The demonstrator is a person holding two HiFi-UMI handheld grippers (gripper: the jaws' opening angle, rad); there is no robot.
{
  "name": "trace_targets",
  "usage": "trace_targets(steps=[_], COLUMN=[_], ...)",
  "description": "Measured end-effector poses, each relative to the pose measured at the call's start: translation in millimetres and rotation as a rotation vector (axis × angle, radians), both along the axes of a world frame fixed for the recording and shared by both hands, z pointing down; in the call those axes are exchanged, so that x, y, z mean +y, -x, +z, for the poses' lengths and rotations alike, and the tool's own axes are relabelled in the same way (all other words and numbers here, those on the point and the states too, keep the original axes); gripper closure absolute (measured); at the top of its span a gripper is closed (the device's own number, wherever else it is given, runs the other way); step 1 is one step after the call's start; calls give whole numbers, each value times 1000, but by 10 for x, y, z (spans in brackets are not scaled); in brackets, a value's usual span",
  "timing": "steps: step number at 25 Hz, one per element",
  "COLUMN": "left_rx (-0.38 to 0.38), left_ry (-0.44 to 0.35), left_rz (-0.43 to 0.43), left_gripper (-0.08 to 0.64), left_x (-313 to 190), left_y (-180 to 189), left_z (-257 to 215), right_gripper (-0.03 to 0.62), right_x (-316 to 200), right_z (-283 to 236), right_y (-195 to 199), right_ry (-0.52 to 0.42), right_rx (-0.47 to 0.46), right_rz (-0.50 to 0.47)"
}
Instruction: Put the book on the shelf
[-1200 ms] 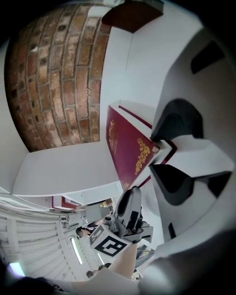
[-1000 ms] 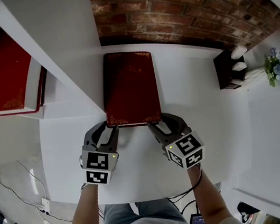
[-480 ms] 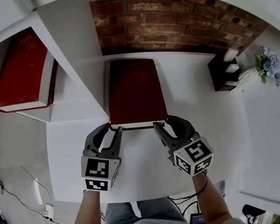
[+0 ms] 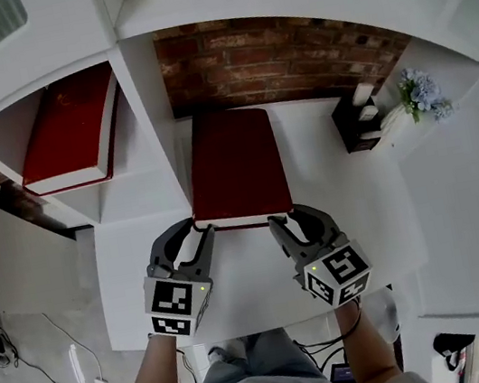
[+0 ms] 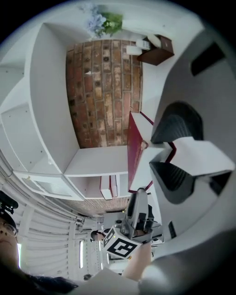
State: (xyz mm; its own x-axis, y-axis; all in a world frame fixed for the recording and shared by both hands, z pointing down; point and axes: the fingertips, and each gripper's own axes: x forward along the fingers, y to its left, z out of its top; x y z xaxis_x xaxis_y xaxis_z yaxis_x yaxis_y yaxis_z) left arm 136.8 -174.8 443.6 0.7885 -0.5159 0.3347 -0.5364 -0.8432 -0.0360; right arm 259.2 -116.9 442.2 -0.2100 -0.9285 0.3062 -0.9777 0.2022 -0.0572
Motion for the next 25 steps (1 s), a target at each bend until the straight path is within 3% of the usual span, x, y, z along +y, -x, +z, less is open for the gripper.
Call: trace_targets(steps=[10, 25], left_rx=[58, 130], left_ry=[-72, -138], left_rz=[78, 104], left_gripper=[426, 426], left_x=[657, 1435], left_y=[459, 1173], left_z=[-475, -908], right_gripper=[452, 454], right_x=[747, 1558], right_z=[-500, -965], right_y=[501, 1225], right_ry=[-72, -154], right_rx=[50, 88], right_rz=[76, 110])
